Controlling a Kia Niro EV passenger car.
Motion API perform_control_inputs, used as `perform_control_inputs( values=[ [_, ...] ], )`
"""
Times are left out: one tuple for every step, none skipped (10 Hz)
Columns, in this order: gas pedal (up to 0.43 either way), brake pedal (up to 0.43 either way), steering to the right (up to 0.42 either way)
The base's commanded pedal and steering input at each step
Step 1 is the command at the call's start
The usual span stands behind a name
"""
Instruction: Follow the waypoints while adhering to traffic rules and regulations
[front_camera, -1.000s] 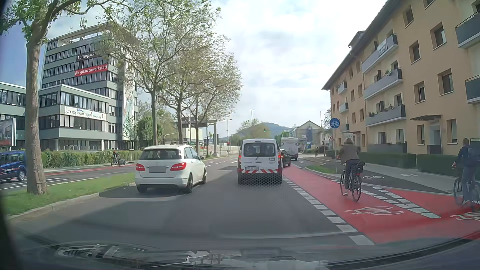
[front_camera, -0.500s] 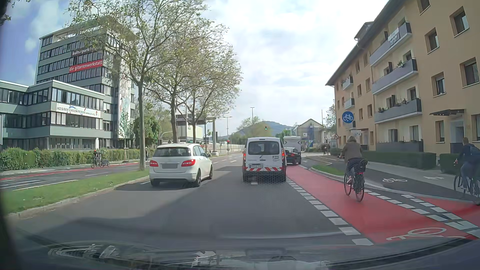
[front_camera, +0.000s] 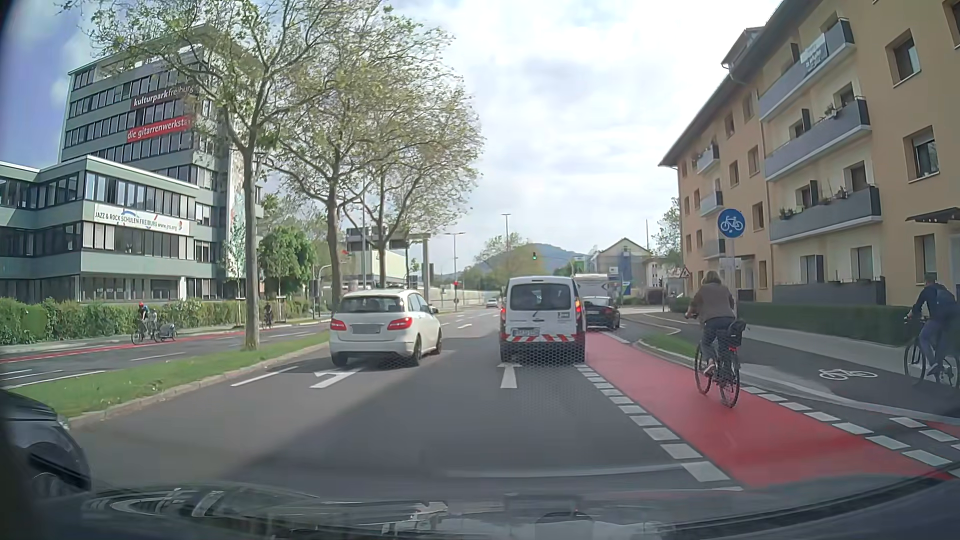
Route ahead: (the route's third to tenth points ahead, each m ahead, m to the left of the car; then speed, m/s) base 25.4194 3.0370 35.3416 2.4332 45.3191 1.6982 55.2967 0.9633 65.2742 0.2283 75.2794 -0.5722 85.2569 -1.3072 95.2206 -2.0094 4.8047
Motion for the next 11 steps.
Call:
perform_control_inputs(
  values=[
    [0.039, 0.000, -0.008],
    [0.039, 0.000, -0.008],
    [0.059, 0.000, -0.007],
    [0.098, 0.000, -0.008],
    [0.138, 0.000, -0.008],
    [0.157, 0.000, -0.007],
    [0.189, 0.000, -0.008],
    [0.228, 0.000, -0.008],
    [0.228, 0.000, -0.008],
    [0.228, 0.000, -0.008],
    [0.240, 0.000, -0.009]
  ],
)
